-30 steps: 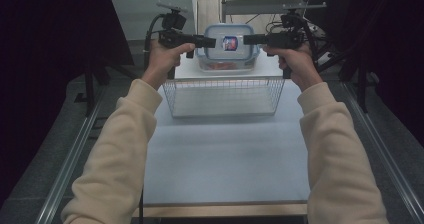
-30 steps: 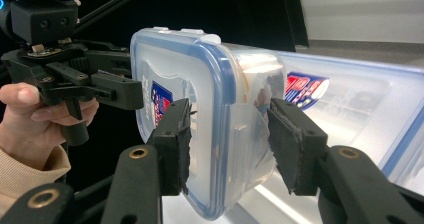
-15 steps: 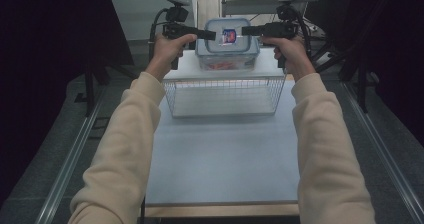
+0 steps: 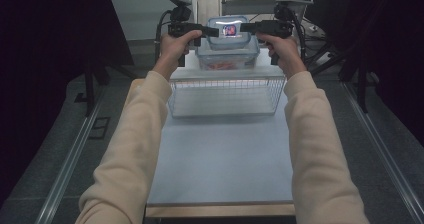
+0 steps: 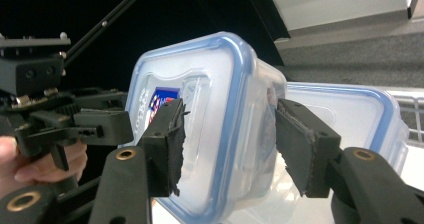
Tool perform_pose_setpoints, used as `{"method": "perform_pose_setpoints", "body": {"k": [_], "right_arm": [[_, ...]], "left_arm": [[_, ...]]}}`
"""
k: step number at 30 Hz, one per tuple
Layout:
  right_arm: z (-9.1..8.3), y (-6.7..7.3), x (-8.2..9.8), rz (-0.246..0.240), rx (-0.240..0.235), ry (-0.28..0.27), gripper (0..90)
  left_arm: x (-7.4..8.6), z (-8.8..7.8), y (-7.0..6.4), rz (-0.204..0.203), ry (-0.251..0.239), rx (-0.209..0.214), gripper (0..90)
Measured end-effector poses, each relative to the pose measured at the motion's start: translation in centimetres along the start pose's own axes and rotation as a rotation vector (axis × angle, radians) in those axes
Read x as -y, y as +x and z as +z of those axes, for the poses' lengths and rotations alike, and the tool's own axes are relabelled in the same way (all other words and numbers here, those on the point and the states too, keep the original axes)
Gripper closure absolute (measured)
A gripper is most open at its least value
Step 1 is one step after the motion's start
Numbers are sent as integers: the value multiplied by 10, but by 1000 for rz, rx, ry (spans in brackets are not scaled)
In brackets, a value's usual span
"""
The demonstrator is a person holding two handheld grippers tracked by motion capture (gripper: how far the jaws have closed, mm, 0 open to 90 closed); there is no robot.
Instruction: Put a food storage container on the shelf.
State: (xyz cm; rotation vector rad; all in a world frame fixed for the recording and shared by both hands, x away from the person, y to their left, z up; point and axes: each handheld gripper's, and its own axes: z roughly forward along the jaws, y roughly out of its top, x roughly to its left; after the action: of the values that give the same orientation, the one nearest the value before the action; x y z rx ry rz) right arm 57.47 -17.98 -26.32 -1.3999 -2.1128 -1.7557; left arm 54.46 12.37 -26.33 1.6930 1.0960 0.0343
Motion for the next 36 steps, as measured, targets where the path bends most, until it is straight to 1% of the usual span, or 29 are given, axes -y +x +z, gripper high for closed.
{"method": "perform_pose_setpoints", "body": {"k": [1, 2, 3, 4, 5, 6, 7, 8, 11, 12, 13, 15, 17, 18, 19, 21, 22, 24, 25, 26, 27, 28, 29, 30, 31, 33, 34, 35, 36], "right_arm": [[0, 0, 0, 0, 0, 0, 453], [2, -2, 1, 15, 5, -12, 433], [2, -2, 1, 15, 5, -12, 433], [3, -3, 2, 25, 8, -17, 430], [4, -4, 2, 39, 9, -20, 428], [5, -4, 2, 45, 35, -26, 405], [5, -4, 2, 45, 35, -26, 405], [6, -6, 2, 52, 48, -32, 394], [6, -7, 2, 51, 57, -40, 383], [6, -7, 3, 47, 67, -49, 377], [3, -5, 3, 26, 70, -72, 357], [-2, -3, 4, 9, 73, -109, 338], [-9, 1, 5, -21, 79, -131, 334], [-14, 4, 5, -40, 88, -136, 334], [-14, 4, 5, -40, 88, -136, 334], [-22, 8, 7, -79, 90, -145, 336], [-31, 13, 11, -108, 91, -139, 337], [-40, 16, 17, -130, 89, -134, 344], [-40, 16, 17, -130, 89, -134, 344], [-48, 19, 26, -161, 92, -120, 349], [-48, 19, 26, -161, 92, -120, 349], [-52, 20, 31, -173, 91, -118, 349], [-60, 22, 43, -202, 89, -105, 349], [-64, 23, 49, -217, 88, -105, 349], [-64, 23, 49, -217, 88, -105, 349], [-72, 25, 61, -240, 95, -90, 349], [-79, 27, 73, -258, 90, -84, 349], [-83, 28, 79, -269, 87, -89, 349], [-87, 29, 85, -273, 76, -88, 349]], "left_arm": [[0, 0, 0, 0, 0, 0, 392], [0, 3, 3, -27, -10, 12, 385], [0, 3, 3, -27, -10, 12, 377], [-1, 4, 4, -39, -15, 14, 377], [-1, 5, 5, -45, -25, 7, 368], [-1, 5, 9, -50, -45, -19, 361], [-1, 5, 9, -50, -45, -19, 371], [-2, 6, 11, -55, -54, -18, 365], [-1, 7, 12, -48, -55, -24, 332], [0, 6, 12, -40, -60, -36, 309], [0, 4, 11, -35, -83, -50, 275], [1, 1, 10, -30, -97, -47, 262], [3, -6, 9, -8, -117, -33, 256], [5, -12, 6, 17, -123, -33, 253], [5, -12, 6, 17, -123, -33, 251], [9, -19, 1, 45, -124, -29, 251], [15, -26, -3, 69, -120, -26, 245], [24, -33, -8, 88, -124, -16, 243], [24, -33, -8, 88, -124, -16, 242], [34, -40, -13, 110, -116, -15, 241], [34, -40, -13, 110, -116, -15, 239], [41, -44, -15, 124, -116, -16, 239], [55, -51, -19, 139, -116, -16, 237], [62, -55, -21, 152, -110, -16, 235], [62, -55, -21, 152, -110, -16, 233], [76, -62, -23, 161, -106, -11, 232], [91, -68, -25, 178, -103, -7, 230], [91, -68, -25, 178, -103, -7, 230], [107, -74, -27, 191, -104, -8, 231]]}}
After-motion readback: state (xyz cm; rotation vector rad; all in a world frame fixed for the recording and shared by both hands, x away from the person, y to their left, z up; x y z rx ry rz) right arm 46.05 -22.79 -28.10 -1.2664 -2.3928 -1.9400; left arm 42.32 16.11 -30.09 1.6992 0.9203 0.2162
